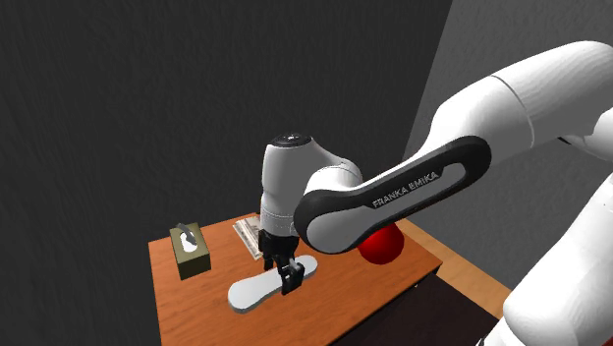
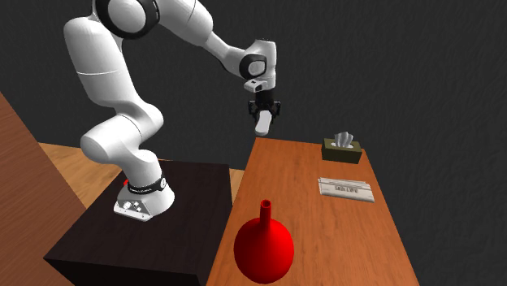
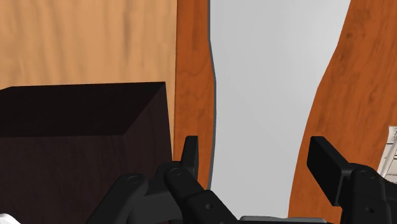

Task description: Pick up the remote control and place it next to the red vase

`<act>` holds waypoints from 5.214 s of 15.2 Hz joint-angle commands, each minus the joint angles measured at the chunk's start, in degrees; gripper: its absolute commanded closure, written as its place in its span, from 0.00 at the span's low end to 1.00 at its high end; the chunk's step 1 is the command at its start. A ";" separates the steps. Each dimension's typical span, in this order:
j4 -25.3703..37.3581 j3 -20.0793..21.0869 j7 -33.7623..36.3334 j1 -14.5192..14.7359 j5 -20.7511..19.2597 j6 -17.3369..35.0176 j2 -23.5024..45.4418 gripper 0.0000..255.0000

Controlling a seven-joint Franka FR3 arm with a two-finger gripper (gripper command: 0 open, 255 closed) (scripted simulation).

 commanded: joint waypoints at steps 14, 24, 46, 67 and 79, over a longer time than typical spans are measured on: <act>6.55 -1.68 -5.95 -0.01 8.18 -11.86 -8.67 1.00; 12.29 -3.25 -7.46 0.10 10.03 -19.55 -11.45 1.00; -12.39 -33.12 -43.74 -1.89 15.16 -21.93 -36.38 1.00; -24.56 -29.36 -43.85 -1.56 17.18 -3.79 -30.36 1.00; -29.14 -26.65 -43.16 -2.32 17.22 8.22 -22.83 1.00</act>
